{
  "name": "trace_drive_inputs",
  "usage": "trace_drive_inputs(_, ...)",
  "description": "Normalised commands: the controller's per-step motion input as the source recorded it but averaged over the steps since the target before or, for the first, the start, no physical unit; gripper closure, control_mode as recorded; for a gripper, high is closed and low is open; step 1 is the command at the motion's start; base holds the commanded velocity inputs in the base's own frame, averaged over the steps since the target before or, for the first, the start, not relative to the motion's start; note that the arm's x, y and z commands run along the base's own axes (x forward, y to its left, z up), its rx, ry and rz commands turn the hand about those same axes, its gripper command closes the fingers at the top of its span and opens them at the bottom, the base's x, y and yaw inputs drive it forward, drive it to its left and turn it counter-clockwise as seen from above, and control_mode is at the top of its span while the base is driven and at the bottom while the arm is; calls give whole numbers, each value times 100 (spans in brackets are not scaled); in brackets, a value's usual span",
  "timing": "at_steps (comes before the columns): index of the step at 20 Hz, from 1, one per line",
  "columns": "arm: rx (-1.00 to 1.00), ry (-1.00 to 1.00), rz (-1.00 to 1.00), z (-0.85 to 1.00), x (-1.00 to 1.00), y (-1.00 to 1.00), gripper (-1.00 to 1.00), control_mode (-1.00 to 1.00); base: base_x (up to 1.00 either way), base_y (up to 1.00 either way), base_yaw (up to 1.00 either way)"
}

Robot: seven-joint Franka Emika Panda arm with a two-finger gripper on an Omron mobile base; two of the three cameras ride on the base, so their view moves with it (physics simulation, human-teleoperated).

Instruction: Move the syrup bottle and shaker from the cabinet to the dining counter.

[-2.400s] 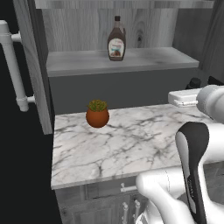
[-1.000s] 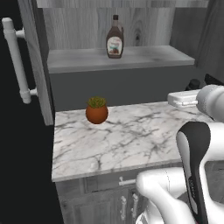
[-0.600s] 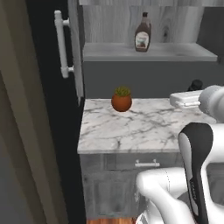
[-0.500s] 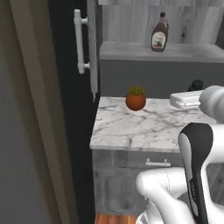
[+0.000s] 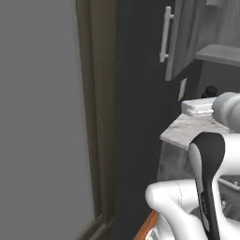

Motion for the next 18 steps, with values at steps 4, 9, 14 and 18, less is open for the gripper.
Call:
trace_drive_inputs(4,0,0,0,0,0,0,100,100,-67,0,99)
trace_drive_inputs(9,0,0,0,0,0,0,100,100,-69,0,99)
trace_drive_inputs(14,0,0,0,0,0,0,100,100,-92,0,91)
trace_drive_inputs(18,0,0,0,0,0,0,100,100,-100,7,83)
